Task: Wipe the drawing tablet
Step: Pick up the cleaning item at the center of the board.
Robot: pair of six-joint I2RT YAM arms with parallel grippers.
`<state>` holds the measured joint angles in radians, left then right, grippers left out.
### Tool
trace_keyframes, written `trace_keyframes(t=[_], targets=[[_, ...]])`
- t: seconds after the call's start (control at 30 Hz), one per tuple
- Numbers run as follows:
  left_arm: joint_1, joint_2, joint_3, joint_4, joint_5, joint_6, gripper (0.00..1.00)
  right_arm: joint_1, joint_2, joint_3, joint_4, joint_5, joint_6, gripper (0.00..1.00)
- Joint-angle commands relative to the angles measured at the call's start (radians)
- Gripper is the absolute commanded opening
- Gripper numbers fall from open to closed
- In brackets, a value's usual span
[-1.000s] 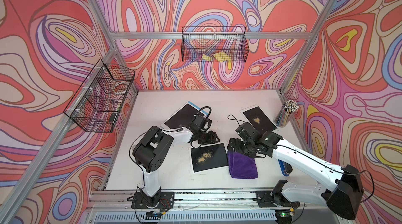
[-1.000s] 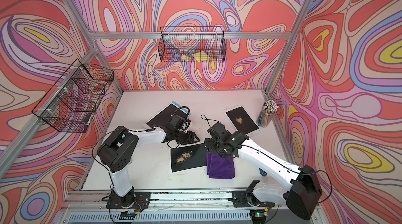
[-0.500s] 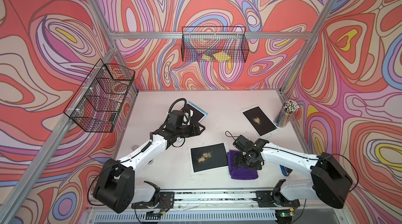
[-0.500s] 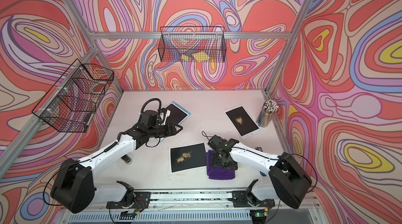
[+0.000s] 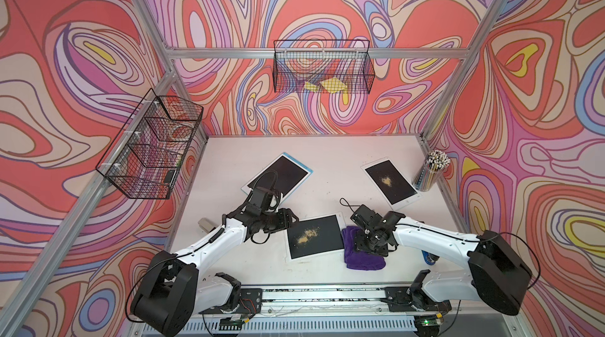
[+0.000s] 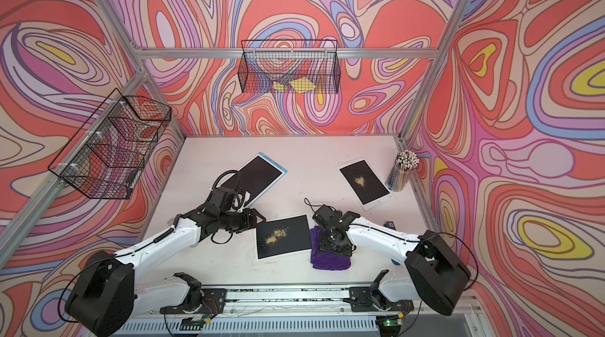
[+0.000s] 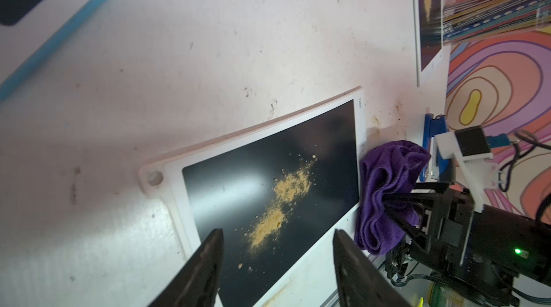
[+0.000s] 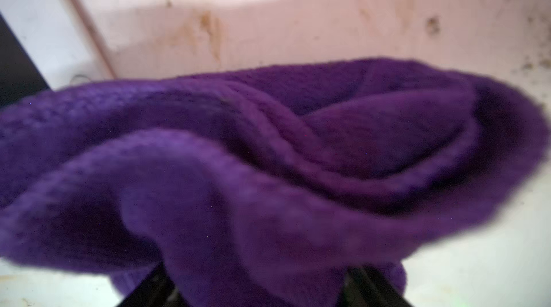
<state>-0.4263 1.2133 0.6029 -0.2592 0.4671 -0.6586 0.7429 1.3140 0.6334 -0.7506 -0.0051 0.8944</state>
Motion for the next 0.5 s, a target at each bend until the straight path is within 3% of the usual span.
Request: trace_keyframes(t=[0.0, 0.1, 0.27, 0.37, 0.47], targets=[[-0.001, -0.038, -0.008, -0.061, -0.033, 0.01, 0.62, 0.027, 0.031, -0.166, 0.083, -0.201, 0.047, 0.56], [0.0, -0.039, -0.005, -0.075, -0.032, 0.004, 0.62, 0.027, -0.077, -0.17, 0.004, -0.22, 0.064, 0.41], [-0.002, -0.031, -0.008, -0.086, -0.042, 0.001, 0.62, 0.026, -0.275, -0.061, -0.255, -0.122, 0.095, 0.0], [-0.001, -0.01, -0.002, -0.1, -0.045, 0.007, 0.6, 0.027, -0.33, 0.095, -0.412, 0.012, 0.08, 0.0], [-0.003, 0.001, 0.015, -0.144, -0.069, 0.019, 0.57, 0.027, -0.27, 0.241, -0.445, 0.09, 0.026, 0.0]])
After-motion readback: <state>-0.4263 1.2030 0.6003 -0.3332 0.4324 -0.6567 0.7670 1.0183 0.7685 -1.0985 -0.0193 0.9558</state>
